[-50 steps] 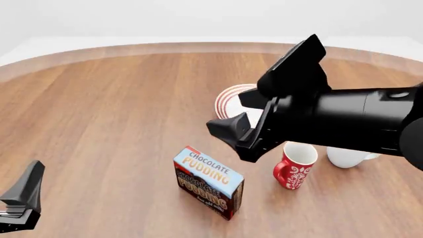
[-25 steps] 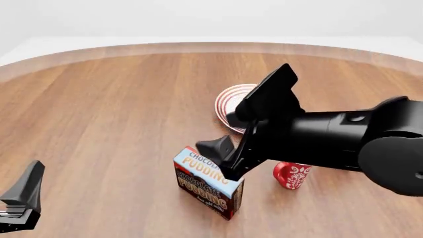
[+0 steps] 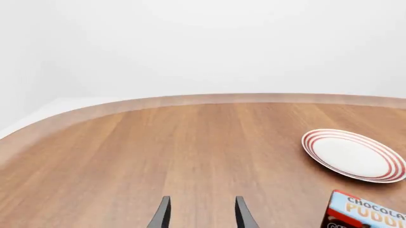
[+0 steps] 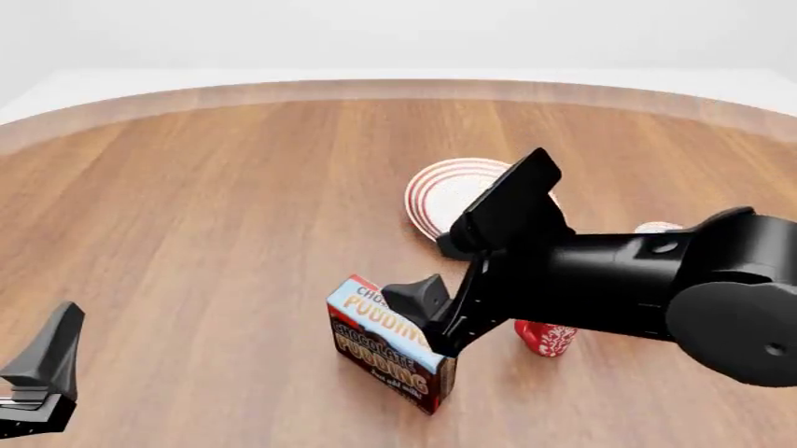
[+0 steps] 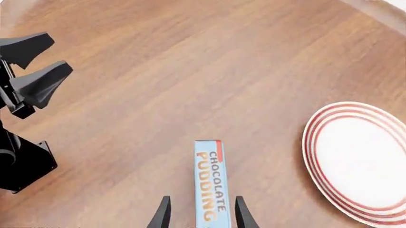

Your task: Put the chocolate pudding to the right of the plate.

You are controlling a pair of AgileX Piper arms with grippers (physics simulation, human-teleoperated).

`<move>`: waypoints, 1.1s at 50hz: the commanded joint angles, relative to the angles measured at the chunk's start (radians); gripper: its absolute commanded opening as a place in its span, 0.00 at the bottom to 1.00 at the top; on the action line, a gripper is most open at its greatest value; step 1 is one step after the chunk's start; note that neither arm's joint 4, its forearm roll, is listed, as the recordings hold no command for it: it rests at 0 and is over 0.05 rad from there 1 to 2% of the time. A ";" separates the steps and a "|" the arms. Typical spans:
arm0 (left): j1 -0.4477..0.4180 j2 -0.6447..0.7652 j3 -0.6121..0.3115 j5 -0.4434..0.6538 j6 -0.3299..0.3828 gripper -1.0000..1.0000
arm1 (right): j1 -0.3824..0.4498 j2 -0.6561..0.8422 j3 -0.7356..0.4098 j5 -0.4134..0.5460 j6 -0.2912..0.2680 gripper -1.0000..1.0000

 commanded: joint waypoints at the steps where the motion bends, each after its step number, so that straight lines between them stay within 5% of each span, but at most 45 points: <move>1: 0.000 0.000 0.000 0.000 0.000 1.00 | -0.020 0.007 0.038 -0.020 0.006 1.00; 55: 0.000 0.000 0.000 0.000 0.000 1.00 | -0.055 0.103 0.114 -0.122 0.009 1.00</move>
